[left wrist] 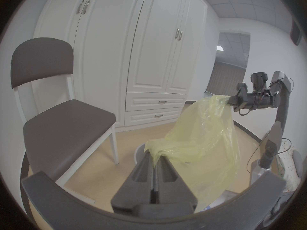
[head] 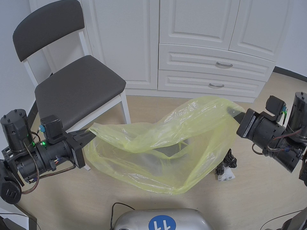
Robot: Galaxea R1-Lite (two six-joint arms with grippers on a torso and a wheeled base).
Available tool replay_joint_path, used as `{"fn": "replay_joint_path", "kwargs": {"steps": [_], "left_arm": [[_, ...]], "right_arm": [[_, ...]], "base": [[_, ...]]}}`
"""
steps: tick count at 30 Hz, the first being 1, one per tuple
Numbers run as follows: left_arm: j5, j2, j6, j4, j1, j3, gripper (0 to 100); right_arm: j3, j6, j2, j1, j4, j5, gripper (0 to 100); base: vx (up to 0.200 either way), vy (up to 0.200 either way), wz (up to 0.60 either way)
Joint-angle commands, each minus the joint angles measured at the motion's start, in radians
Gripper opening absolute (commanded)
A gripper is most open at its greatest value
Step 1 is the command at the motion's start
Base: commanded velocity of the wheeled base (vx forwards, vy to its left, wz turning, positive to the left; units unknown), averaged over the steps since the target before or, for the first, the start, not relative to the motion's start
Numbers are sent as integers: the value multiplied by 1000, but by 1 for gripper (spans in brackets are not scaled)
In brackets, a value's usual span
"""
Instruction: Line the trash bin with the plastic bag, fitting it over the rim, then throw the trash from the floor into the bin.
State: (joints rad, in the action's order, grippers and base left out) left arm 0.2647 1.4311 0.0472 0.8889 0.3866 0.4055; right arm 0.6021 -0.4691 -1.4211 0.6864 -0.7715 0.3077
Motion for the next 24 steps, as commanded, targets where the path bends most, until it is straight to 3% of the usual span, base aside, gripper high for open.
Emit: {"fn": "replay_joint_path", "kwargs": {"steps": [1, 7, 9, 15, 24], "left_arm": [[-2, 23, 5, 7, -45, 6, 0], [1, -47, 10, 8, -127, 26, 0], [1, -47, 10, 8, -127, 26, 0], [1, -121, 8, 1, -149, 21, 0], [4, -106, 10, 1, -147, 18, 0]], "right_arm": [[-16, 24, -18, 22, 8, 19, 0], [-39, 119, -55, 28, 17, 126, 0], [-39, 119, -55, 28, 17, 126, 0], [-139, 251, -96, 50, 1, 188, 0], [-191, 303, -55, 64, 14, 186, 0]], "base": [[0, 0, 0], [0, 0, 0], [0, 0, 0], [0, 0, 0], [0, 0, 0]]}}
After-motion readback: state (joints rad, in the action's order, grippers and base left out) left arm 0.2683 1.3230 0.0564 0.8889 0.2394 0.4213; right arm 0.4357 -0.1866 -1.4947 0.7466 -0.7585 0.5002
